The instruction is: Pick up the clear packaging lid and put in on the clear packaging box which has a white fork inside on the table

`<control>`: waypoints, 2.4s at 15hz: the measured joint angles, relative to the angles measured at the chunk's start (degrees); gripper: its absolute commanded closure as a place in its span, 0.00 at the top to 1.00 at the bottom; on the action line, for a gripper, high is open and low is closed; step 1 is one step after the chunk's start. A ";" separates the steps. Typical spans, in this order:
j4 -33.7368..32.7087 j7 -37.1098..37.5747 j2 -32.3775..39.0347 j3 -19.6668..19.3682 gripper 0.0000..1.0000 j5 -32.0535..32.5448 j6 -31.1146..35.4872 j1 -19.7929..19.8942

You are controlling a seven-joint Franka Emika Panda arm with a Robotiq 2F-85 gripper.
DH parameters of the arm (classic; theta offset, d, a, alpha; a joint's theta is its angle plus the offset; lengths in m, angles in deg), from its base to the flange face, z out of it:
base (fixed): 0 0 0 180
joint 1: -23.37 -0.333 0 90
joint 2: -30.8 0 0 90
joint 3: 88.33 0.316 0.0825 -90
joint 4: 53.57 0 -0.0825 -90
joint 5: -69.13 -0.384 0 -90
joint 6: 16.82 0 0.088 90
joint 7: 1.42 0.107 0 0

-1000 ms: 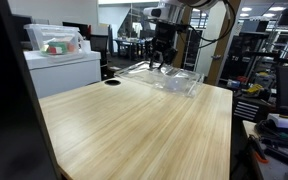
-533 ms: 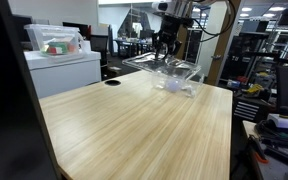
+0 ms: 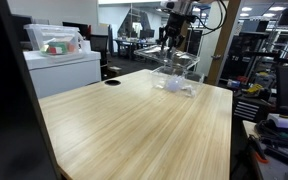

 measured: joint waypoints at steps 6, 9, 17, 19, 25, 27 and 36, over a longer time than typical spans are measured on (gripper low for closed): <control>-7.55 -3.14 5.85 1.24 0.16 -3.33 -5.18 2.69; -8.06 -3.14 5.92 2.33 0.16 -3.95 -6.99 2.77; -7.98 -3.14 5.95 4.79 0.41 -3.95 -10.94 2.66; -7.98 -3.14 5.95 4.87 0.41 -3.95 -11.15 2.67; -7.98 -3.14 5.95 4.87 0.41 -3.95 -11.18 2.67; -7.98 -3.14 5.95 4.87 0.16 -3.95 -11.10 2.67; -9.02 -5.64 5.98 3.85 0.16 -4.21 -10.41 4.80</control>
